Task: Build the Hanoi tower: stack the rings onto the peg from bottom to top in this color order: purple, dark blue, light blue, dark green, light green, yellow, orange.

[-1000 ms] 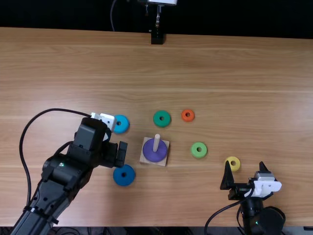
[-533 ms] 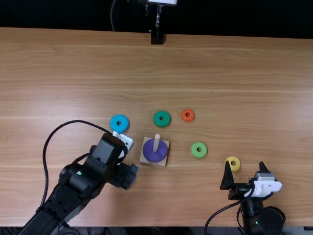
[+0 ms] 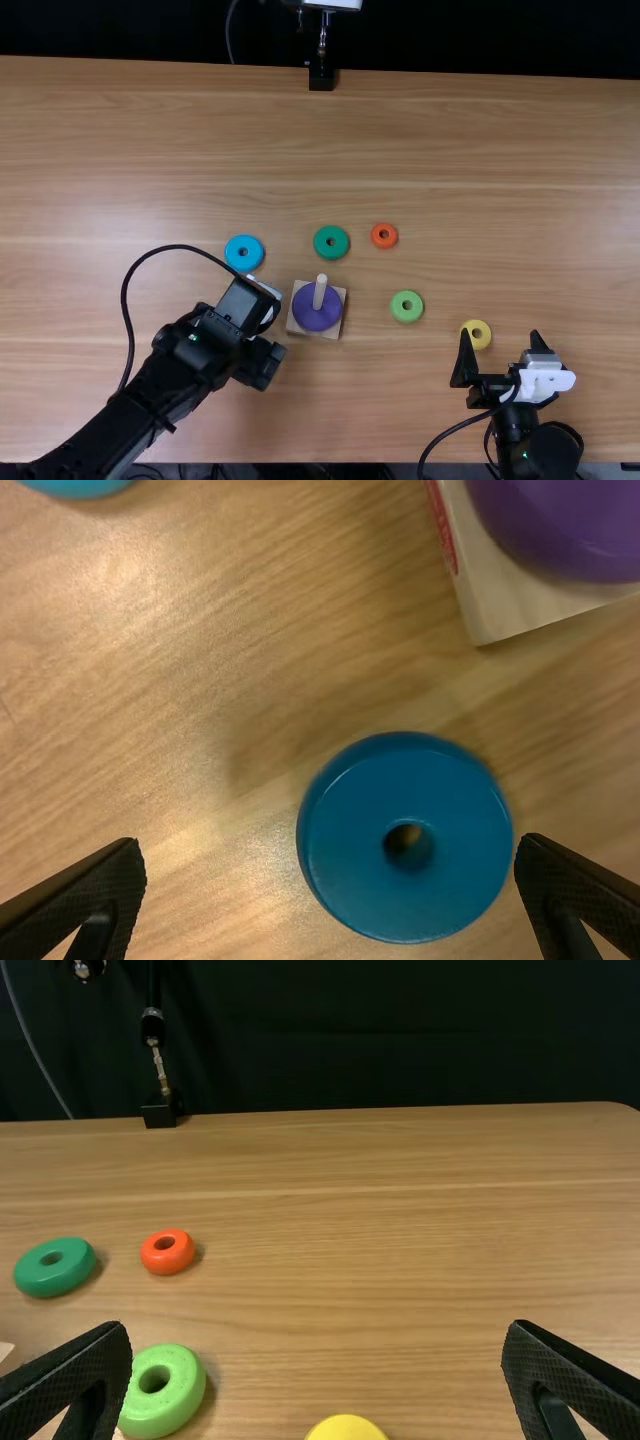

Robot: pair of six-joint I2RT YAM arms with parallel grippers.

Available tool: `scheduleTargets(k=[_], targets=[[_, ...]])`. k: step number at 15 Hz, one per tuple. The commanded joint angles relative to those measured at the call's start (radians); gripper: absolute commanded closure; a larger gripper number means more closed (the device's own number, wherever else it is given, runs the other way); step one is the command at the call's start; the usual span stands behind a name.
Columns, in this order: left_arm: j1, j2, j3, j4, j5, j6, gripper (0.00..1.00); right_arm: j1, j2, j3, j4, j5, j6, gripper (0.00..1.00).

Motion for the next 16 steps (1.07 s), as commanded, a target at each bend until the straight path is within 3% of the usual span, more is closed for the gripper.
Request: scheduleTargets(k=[1,16], targets=[[-0.008,0.028,-0.023,0.004,-0.002,0.011,0.0,-0.006,-0.012,-0.042,-0.064,0.011,-0.006,0.0],[-0.071,0.111,-0.023,0.014,0.005,0.002,0.0,-0.002,-0.012,-0.042,-0.064,0.011,-0.006,0.0]])
